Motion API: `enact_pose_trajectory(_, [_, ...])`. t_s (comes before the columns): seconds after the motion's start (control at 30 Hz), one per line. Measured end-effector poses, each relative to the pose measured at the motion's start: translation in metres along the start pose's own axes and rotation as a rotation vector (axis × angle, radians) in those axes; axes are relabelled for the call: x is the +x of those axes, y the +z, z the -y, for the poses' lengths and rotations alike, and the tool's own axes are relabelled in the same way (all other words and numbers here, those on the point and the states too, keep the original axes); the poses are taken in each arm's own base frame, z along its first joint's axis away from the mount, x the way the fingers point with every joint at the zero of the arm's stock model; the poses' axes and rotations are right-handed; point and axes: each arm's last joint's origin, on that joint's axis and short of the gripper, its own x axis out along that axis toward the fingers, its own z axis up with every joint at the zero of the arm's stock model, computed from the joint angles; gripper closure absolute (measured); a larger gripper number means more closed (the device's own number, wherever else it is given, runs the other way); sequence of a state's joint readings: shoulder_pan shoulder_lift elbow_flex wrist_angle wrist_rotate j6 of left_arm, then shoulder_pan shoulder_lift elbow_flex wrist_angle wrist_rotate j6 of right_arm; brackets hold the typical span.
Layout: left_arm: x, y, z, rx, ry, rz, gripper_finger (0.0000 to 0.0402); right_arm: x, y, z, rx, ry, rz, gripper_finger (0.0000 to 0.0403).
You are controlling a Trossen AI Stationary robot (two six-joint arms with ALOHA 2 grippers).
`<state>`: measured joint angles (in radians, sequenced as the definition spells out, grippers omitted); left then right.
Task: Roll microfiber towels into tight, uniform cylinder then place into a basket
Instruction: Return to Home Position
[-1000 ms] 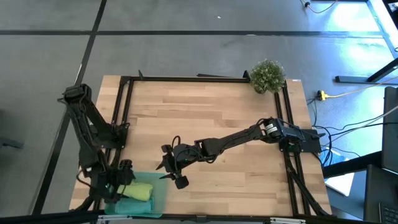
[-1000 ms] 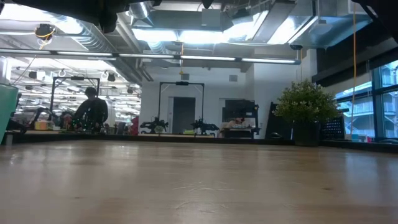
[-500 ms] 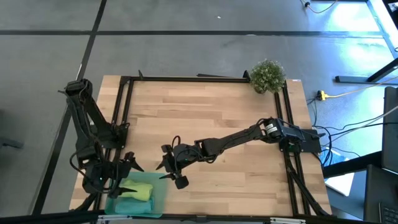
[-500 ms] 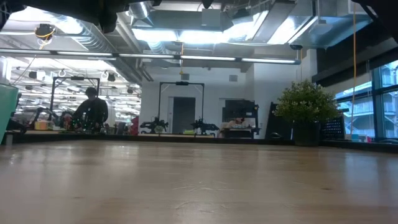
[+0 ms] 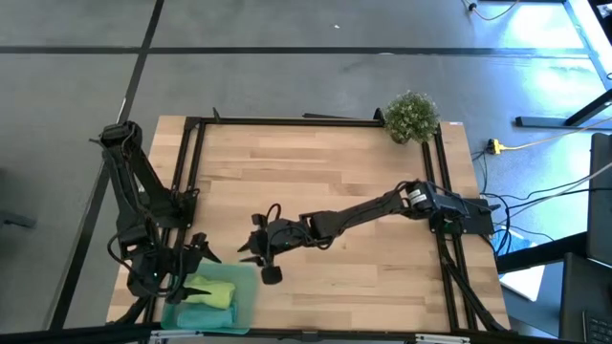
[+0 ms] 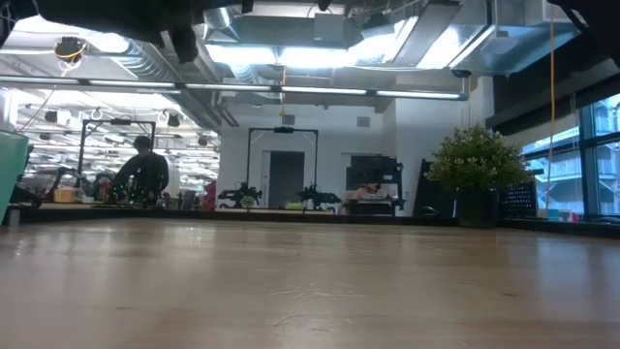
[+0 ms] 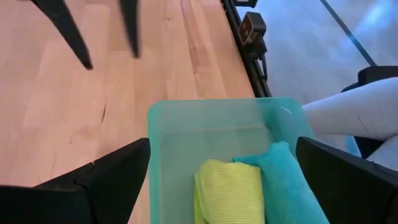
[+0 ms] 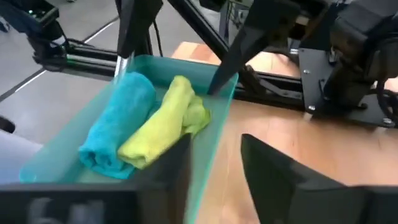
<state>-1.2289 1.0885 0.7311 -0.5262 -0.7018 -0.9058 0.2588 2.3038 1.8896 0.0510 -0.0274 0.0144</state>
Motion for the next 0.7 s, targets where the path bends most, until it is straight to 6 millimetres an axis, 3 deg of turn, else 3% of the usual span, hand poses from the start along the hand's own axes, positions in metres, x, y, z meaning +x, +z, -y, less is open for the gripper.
enact_pose_trajectory(0.17, [0.000, 0.001, 0.000, -0.008, 0.000, 0.012, 0.0005, -0.012, 0.015, -0.004, -0.085, 0.004, 0.016, 0.0384])
enact_pose_trajectory(0.37, [0.006, 0.008, -0.007, -0.031, 0.079, 0.069, 0.0005, -0.049, 0.049, -0.006, -0.106, -0.032, -0.004, 0.0397])
enact_pose_trajectory(0.47, [0.011, 0.013, -0.013, 0.061, 0.130, 0.075, 0.0005, -0.070, 0.068, -0.006, -0.109, -0.032, 0.012, 0.0396])
enact_pose_trajectory(0.7, [0.011, 0.033, -0.031, 0.115, 0.223, 0.150, 0.0005, -0.136, 0.106, -0.013, -0.138, -0.014, -0.019, 0.0398])
